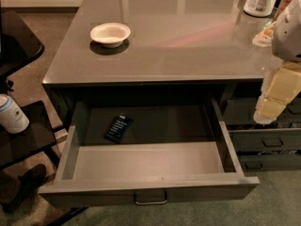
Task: Pick rxbar blueberry from top drawer and place on counter
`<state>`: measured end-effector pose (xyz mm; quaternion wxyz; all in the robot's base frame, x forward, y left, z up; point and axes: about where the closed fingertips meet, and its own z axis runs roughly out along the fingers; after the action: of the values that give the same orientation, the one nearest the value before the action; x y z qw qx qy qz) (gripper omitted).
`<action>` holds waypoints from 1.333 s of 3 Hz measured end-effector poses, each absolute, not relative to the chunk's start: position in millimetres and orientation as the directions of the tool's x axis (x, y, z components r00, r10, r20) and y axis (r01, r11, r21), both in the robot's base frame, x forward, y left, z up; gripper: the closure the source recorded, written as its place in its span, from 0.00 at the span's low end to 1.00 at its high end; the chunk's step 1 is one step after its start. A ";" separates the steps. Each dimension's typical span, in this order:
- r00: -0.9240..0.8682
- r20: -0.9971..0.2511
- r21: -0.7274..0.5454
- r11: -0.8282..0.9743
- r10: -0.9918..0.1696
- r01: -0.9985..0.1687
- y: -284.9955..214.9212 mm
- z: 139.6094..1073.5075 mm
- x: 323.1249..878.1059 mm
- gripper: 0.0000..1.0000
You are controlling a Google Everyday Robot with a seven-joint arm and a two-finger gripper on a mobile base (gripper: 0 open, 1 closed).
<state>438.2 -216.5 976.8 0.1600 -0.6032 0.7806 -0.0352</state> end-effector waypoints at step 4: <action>-0.071 -0.523 -0.258 0.237 -0.849 -0.936 -185.0 907.1 435.0 0.00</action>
Offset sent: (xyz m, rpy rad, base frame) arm 0.0058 0.0051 -0.0270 0.1419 -0.0105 0.0566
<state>435.0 -185.0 907.1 0.2977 -0.6131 0.7281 0.0733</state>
